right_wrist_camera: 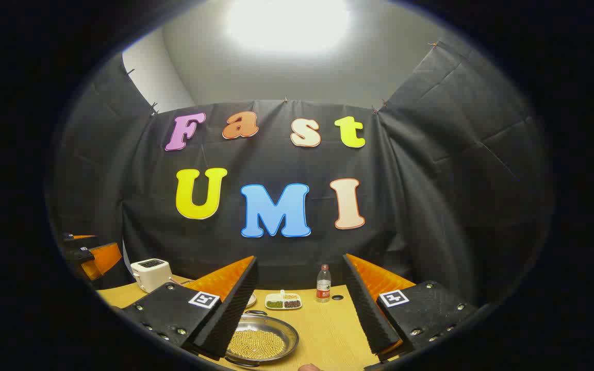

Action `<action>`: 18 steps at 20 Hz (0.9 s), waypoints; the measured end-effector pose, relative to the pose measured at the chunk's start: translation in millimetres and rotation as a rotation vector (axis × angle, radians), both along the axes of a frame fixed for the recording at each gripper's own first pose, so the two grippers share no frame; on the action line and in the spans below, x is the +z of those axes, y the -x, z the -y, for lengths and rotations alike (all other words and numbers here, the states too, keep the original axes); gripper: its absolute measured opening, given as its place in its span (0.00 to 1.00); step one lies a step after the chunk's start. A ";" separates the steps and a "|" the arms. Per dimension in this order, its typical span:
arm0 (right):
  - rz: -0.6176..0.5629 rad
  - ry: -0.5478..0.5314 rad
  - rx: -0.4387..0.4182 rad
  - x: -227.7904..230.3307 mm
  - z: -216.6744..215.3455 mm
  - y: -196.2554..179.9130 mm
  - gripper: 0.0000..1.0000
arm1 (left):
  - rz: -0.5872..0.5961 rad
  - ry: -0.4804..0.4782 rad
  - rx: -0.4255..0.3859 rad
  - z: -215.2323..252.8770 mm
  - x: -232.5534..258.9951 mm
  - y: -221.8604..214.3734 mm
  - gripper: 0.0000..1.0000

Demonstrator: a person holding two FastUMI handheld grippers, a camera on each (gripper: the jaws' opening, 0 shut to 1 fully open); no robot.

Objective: First push the handle of the pot to place it horizontally, then grasp the pot with both hands and set it on the induction cooktop.

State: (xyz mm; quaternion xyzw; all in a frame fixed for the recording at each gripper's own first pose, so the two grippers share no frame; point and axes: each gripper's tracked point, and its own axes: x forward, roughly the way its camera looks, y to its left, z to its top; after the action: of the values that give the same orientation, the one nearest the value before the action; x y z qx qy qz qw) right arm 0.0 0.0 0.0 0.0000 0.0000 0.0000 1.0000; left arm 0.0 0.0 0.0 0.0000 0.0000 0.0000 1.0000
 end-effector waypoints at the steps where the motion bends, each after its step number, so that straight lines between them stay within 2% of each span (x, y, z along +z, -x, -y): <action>1: -0.001 -0.001 0.000 0.3 0.1 0.5 0.97 | 0.000 0.001 -0.001 1.4 -0.6 1.2 0.99; 18: -0.037 0.004 0.002 -4.7 6.4 6.1 0.97 | 0.024 -0.013 -0.003 7.6 6.4 14.6 0.99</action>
State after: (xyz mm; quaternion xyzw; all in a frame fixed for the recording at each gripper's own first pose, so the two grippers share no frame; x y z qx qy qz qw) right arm -6.1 -6.4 -4.7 -0.0020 0.0183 0.0012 0.9998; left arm -14.6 -7.6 6.4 0.0064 -0.0121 -0.0015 0.9999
